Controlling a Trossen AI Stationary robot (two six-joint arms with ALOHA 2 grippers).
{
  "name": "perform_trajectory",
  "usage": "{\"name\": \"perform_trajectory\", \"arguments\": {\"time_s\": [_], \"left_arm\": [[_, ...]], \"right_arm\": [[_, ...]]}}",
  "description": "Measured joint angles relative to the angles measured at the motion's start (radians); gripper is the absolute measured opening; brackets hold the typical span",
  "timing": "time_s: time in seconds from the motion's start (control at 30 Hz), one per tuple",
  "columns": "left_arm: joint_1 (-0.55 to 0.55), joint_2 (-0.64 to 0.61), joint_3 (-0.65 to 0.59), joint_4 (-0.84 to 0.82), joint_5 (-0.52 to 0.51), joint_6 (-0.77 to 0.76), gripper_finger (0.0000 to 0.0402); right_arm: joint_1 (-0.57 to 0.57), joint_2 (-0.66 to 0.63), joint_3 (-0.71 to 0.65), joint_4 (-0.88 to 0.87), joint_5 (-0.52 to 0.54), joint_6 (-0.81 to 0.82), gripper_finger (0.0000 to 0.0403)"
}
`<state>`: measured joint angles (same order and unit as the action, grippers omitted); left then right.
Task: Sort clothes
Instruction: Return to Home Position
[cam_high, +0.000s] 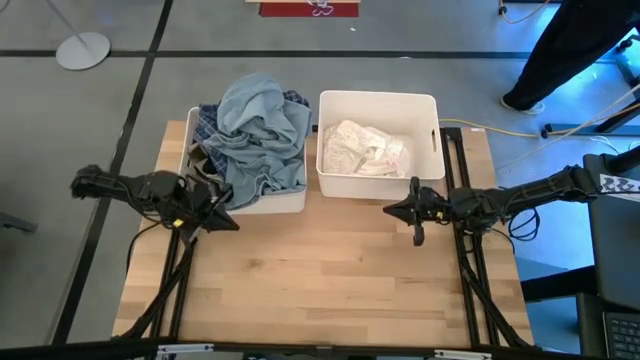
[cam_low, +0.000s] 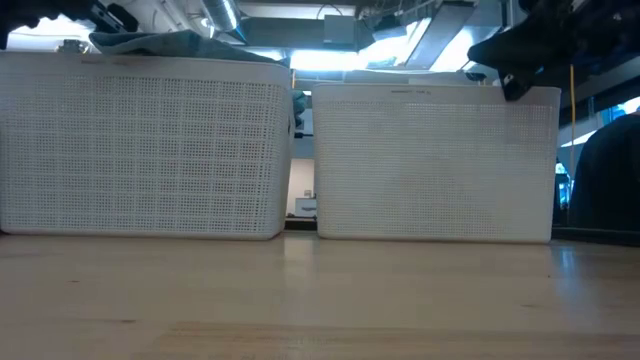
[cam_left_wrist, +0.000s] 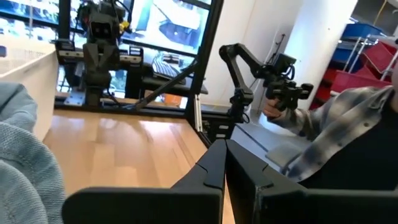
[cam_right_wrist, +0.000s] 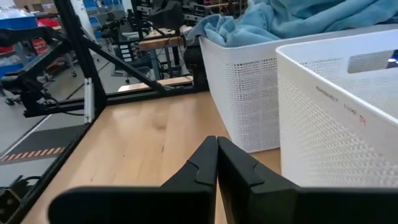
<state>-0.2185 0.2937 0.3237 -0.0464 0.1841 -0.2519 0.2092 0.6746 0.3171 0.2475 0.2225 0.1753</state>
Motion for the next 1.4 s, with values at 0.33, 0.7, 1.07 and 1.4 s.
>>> {"name": "perform_trajectory", "arguments": {"time_s": [0.33,0.7,1.07,1.4], "left_arm": [[-0.080,-0.038,-0.024,0.006,0.004,-0.026,0.0001],[-0.111,-0.075,-0.046,0.026,0.097,-0.085,0.0001],[-0.129,-0.071,-0.193,0.105,-0.081,-0.022,0.0001],[-0.128,-0.071,-0.274,0.097,-0.393,0.058,0.0001]], "right_arm": [[0.000,0.001,-0.001,-0.004,0.029,-0.007,0.0014],[0.000,0.001,-0.001,-0.009,0.047,-0.018,0.0014],[0.000,0.005,-0.001,-0.015,0.047,-0.010,0.0014],[0.000,0.001,-0.129,0.125,0.001,0.056,0.0014]]}}
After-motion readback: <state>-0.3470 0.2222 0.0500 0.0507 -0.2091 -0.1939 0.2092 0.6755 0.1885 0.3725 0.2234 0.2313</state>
